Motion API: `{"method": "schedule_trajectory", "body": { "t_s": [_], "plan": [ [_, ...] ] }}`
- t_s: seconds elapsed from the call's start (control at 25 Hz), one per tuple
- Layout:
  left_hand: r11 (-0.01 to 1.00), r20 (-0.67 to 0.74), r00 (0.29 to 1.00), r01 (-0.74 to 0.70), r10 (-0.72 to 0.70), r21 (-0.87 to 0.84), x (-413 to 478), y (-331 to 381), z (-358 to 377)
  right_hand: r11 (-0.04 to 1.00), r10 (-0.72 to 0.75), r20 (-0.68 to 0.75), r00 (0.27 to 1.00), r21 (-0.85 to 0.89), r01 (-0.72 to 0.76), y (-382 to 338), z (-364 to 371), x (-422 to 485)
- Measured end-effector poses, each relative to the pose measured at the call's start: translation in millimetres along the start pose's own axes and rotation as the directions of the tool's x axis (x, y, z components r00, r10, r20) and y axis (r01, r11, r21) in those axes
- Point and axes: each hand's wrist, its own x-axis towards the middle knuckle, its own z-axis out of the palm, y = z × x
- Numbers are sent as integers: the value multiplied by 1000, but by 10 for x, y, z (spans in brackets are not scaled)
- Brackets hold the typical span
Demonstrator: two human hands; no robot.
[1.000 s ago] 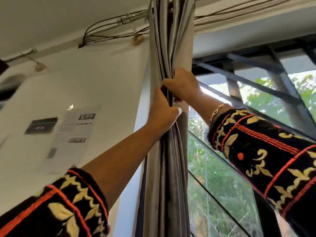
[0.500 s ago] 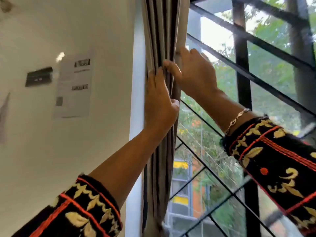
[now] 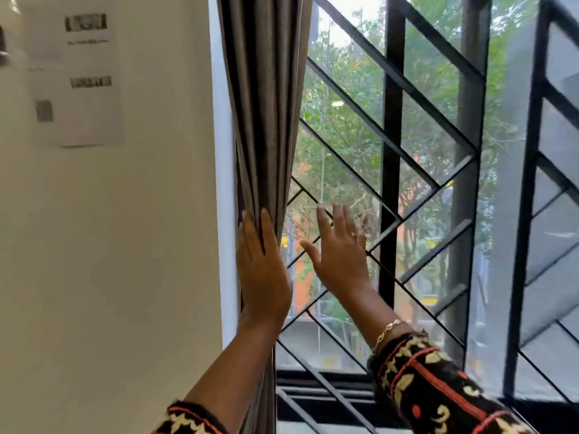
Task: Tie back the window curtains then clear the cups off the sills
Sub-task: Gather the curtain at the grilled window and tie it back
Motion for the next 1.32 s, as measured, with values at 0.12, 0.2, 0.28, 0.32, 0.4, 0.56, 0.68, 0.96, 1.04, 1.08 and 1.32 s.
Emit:
{"method": "schedule_trajectory", "body": {
  "t_s": [0.12,0.2,0.28,0.32,0.4,0.56,0.68,0.96,1.04,1.08,1.32],
  "plan": [
    [987,107,993,-62,47,149,-542,8,-97,996,33,-6,999,-88,-34,-11,152,-638],
    [979,190,974,-151,123,140,-917,35,-154,993,60,40,997,-108,-55,-5,194,-1033],
    [972,247,951,-214,184,98,-1269,57,-183,987,86,81,993,-140,-74,27,197,-1396],
    [971,268,943,-225,198,74,-1447,73,-197,985,97,108,989,-151,-80,48,180,-1574],
    [967,354,907,-254,228,29,-1814,100,-216,981,118,160,980,-172,-90,85,128,-1921],
    [968,657,725,-251,207,-28,-2485,194,-293,967,185,287,940,-226,-122,199,12,-2715],
    [965,802,575,-262,164,-10,-2817,358,-386,944,270,378,886,-285,-166,343,-146,-3303],
    [956,839,487,-267,242,-121,-3184,987,-335,853,427,392,815,-473,-220,946,-706,-3947],
    [956,830,499,-259,252,-134,-3290,1256,-293,834,456,377,806,-498,-238,1184,-843,-4081],
    [958,825,505,-246,255,-146,-3313,1388,-280,829,461,374,805,-504,-240,1311,-910,-4129],
    [919,788,483,-289,381,-267,-3476,2468,90,800,461,315,830,-553,-234,2296,-1453,-4244]
  ]
}}
